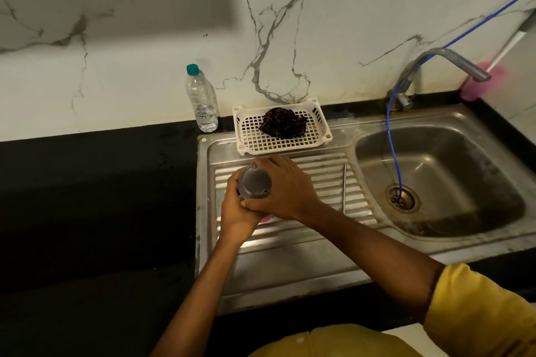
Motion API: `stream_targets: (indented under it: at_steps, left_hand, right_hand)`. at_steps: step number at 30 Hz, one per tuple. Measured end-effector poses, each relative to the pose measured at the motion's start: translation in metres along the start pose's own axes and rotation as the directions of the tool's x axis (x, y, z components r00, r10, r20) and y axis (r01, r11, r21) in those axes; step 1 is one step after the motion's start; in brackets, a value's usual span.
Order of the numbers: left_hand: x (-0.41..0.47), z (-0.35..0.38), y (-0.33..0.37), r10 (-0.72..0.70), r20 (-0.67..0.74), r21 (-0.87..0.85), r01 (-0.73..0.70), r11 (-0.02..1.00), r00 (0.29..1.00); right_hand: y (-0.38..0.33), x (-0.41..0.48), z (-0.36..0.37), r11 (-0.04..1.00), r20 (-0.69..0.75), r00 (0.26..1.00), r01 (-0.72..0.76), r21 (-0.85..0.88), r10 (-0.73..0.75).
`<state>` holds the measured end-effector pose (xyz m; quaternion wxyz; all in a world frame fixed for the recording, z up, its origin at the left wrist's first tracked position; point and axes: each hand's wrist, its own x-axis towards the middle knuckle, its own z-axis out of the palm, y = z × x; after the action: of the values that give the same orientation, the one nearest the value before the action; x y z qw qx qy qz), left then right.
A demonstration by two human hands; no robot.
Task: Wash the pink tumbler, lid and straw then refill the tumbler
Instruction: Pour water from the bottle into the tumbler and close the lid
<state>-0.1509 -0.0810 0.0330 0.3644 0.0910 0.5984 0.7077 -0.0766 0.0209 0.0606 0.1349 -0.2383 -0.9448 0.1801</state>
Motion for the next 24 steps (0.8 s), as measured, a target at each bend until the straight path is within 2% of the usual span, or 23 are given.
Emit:
stream_targets:
  at_steps: [2,7,9,11,12,14,15,17,19,21,22,24]
  left_hand:
    - [-0.002,-0.002,0.001,0.024,0.049,0.063,-0.027,0.998,0.999]
    - [0.004,-0.03,0.006,0.051,0.264,0.296,-0.131,0.946,0.963]
    - [0.009,-0.045,0.009,0.039,0.35,0.243,-0.131,0.961,0.936]
    - [0.01,-0.046,0.016,0.006,0.304,0.044,-0.02,0.999,0.952]
    - [0.01,-0.044,0.021,0.004,0.231,-0.013,-0.001,1.0,0.973]
    - [0.011,-0.031,0.033,0.03,0.058,0.084,-0.035,0.996,0.998]
    - [0.014,-0.025,0.037,0.038,0.024,0.184,-0.042,0.982,0.999]
    - [0.019,-0.016,0.04,0.048,0.052,0.329,-0.063,0.942,0.998]
    - [0.021,-0.007,0.037,0.087,0.03,0.374,-0.092,0.923,0.996]
    - [0.02,0.002,0.032,0.167,-0.045,0.39,-0.136,0.911,0.985]
    - [0.02,0.006,0.029,0.195,-0.088,0.395,-0.146,0.907,0.977]
    - [0.02,0.013,0.021,0.199,-0.168,0.387,-0.122,0.914,0.966]
  right_hand:
    - [0.004,-0.003,0.005,1.0,-0.037,0.999,0.016,0.024,-0.015]
    - [0.006,-0.002,0.003,0.996,-0.001,1.0,-0.005,0.085,0.006]
    - [0.008,-0.003,0.005,0.993,-0.001,1.0,0.008,0.114,-0.008]
    - [0.01,-0.003,0.009,0.987,0.023,1.0,-0.016,0.159,0.013]
    - [0.01,-0.004,0.01,0.983,0.033,0.999,-0.03,0.183,0.025]
    - [0.009,-0.004,0.009,0.97,0.058,0.998,-0.039,0.241,0.026]
    - [0.009,-0.003,0.007,0.954,0.085,0.996,-0.056,0.295,0.032]
    - [0.01,-0.003,0.002,0.855,0.166,0.981,-0.17,0.49,0.1]
    - [0.012,0.001,-0.003,0.626,0.225,0.944,-0.328,0.707,0.241]
    - [0.014,0.01,-0.007,0.405,0.29,0.873,-0.446,0.798,0.391]
    - [0.013,0.014,-0.007,0.346,0.321,0.841,-0.486,0.803,0.436]
    - [0.009,0.021,-0.003,0.33,0.343,0.81,-0.526,0.784,0.476]
